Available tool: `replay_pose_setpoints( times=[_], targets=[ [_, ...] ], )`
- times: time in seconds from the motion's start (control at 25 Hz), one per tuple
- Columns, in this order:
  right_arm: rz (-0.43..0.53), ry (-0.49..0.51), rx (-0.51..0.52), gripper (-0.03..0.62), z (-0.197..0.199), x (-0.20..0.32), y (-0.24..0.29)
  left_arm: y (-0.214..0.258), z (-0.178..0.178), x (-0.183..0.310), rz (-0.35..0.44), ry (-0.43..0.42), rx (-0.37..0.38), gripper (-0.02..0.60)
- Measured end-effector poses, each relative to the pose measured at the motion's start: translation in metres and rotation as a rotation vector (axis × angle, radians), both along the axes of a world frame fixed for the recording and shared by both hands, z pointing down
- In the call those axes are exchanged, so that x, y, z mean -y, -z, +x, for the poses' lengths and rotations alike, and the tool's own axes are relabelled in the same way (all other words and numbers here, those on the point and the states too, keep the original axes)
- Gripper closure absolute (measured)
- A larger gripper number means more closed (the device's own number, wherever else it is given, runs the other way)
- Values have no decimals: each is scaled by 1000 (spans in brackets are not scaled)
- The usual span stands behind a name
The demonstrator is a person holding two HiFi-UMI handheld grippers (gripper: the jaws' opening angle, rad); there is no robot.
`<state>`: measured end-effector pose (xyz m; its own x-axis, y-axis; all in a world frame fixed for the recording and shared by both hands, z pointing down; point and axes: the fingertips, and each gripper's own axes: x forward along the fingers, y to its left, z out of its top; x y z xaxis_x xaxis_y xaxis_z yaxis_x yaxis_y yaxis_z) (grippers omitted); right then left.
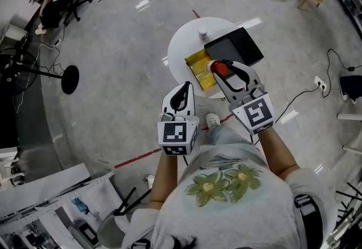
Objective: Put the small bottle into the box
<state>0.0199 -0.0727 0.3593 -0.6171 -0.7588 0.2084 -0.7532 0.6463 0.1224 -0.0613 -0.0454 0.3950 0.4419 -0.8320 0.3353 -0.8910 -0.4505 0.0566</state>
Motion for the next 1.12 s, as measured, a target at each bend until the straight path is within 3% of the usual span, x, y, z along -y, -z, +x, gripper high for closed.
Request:
replay_pose_setpoints(
  times=[1.12],
  targets=[
    [-134,45,-52,445,-21,63,-58,-30,-20,56,-85,42,-12,588]
  ],
)
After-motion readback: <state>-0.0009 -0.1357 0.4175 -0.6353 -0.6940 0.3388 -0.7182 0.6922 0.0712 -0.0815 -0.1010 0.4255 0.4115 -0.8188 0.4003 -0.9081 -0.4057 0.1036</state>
